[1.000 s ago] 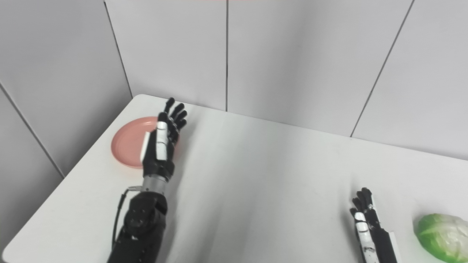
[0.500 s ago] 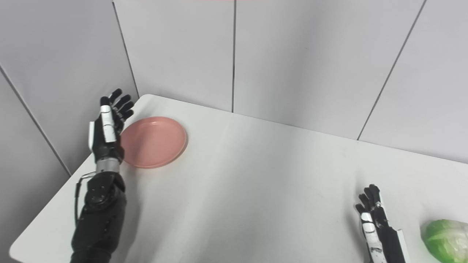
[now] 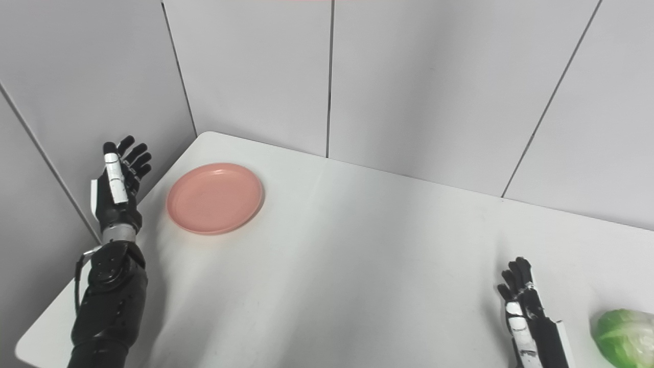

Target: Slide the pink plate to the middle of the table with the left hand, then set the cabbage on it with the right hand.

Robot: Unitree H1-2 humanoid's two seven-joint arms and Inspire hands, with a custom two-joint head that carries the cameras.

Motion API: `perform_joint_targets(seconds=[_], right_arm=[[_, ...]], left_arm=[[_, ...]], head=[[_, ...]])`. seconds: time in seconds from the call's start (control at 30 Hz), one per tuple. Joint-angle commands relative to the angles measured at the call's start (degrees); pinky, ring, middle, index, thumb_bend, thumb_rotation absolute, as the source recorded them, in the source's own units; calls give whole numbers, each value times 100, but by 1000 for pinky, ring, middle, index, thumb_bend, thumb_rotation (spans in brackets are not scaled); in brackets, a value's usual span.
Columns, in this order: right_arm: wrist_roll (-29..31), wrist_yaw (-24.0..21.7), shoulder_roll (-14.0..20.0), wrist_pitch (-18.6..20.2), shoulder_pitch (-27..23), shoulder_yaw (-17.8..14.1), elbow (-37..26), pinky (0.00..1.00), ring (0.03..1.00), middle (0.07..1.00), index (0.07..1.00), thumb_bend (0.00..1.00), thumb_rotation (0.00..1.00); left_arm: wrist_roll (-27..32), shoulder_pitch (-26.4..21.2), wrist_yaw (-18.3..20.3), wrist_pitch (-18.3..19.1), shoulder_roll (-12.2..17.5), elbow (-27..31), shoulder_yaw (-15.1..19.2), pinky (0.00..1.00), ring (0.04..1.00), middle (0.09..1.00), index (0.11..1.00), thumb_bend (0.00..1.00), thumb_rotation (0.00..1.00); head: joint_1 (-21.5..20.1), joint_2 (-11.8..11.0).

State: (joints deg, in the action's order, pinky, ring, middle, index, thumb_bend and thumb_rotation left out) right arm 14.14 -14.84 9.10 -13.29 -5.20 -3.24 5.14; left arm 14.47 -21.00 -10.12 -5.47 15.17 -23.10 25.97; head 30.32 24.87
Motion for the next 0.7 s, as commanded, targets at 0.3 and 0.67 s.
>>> perform_joint_targets(seconds=[0.3,0.67], right_arm=[[173,-67,1,-201,39,-64,15,988,979,988,986,805,774],[182,-1,3,-229,9,-175,56,1000,970,968,971,804,762]], left_arm=[[343,-247,396,31,-60,139,-315,905,884,875,881,783,1000],[466,-220,713,122,-234,36,-665,999,960,956,967,847,1000]], head=[[69,-7],[307,-60]])
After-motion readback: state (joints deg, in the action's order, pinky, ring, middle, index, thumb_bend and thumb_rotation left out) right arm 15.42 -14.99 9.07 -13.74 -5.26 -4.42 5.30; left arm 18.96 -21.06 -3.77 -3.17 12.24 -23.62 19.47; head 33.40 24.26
